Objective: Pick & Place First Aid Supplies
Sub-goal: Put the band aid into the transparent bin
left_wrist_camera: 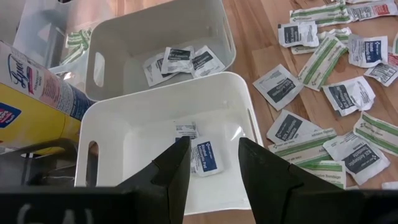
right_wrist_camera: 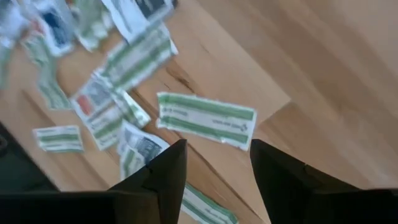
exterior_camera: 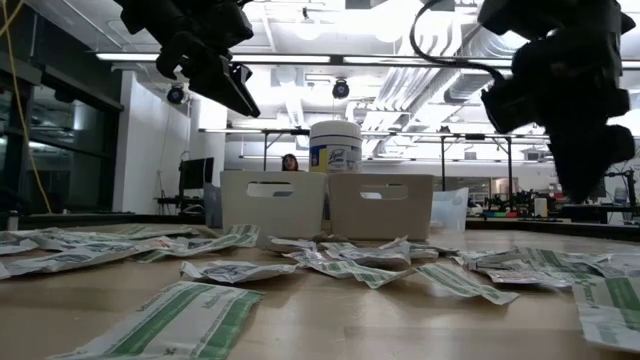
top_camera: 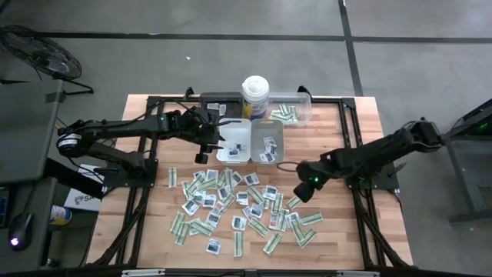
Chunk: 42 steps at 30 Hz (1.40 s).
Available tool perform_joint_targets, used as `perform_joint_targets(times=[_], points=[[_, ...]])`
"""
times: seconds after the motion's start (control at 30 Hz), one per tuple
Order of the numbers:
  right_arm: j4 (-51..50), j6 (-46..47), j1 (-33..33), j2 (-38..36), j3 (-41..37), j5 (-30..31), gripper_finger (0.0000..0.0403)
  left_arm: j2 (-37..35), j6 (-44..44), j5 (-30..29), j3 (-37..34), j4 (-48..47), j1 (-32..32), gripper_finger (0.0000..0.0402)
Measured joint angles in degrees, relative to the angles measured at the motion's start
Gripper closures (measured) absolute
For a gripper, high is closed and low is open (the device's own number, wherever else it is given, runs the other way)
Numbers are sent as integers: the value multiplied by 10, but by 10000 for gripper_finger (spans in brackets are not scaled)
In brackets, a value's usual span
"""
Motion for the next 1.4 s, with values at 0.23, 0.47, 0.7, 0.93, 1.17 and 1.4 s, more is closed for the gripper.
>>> perform_joint_targets(times=[0.23, 0.47, 0.7, 0.93, 1.17, 1.4], points=[[-18, 23, 43, 66, 36, 40, 231, 0, 0, 0, 0, 0, 0, 269], [-116, 38, 67, 151, 97, 87, 231, 0, 0, 0, 0, 0, 0, 269], [-113, 55, 81, 223, 131, 93, 231, 0, 0, 0, 0, -5, 0, 269], [-98, 89, 81, 267, 135, 75, 231, 0, 0, 0, 0, -5, 0, 269], [-88, 125, 81, 283, 137, 68, 254, 0, 0, 0, 0, -5, 0, 269], [-87, 154, 80, 282, 136, 70, 304, 0, 2, 0, 0, -5, 0, 269]])
